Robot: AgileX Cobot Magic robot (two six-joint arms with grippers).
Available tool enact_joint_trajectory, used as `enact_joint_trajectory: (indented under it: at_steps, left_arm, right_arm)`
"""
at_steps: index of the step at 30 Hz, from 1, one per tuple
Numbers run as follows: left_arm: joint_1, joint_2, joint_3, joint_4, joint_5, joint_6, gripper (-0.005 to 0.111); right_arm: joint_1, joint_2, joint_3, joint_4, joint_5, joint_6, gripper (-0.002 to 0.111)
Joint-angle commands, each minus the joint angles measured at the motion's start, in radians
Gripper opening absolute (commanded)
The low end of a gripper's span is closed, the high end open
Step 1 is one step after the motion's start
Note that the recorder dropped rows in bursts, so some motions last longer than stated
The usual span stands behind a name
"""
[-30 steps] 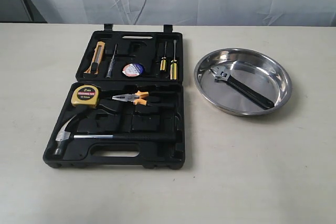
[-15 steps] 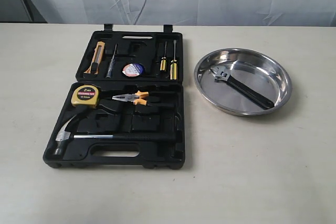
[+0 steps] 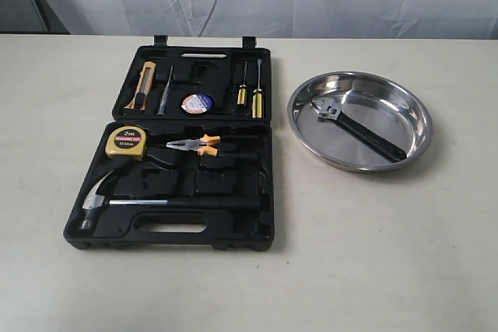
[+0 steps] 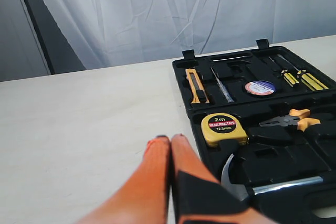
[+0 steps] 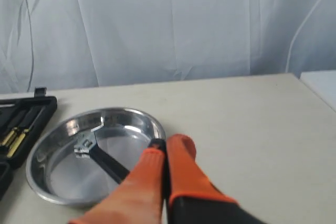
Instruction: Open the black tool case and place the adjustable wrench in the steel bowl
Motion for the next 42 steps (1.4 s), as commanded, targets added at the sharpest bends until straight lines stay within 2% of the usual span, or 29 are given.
enact_joint_trajectory:
  at_steps: [1, 14, 42]
  left_arm:
    - [-0.001, 0.004, -0.002, 0.003, -0.001, -0.001, 0.0]
    - [-0.001, 0.004, -0.002, 0.003, -0.001, -0.001, 0.0]
    - [-0.001, 0.004, -0.002, 0.003, -0.001, -0.001, 0.0]
  right_arm:
    - [-0.006, -0.005, 0.006, -0.011, -0.034, -0.049, 0.0]
    - [-0.006, -0.031, 0.181, -0.013, -0.067, -0.107, 0.0]
    - [-0.006, -0.031, 0.181, -0.008, -0.058, -0.101, 0.0]
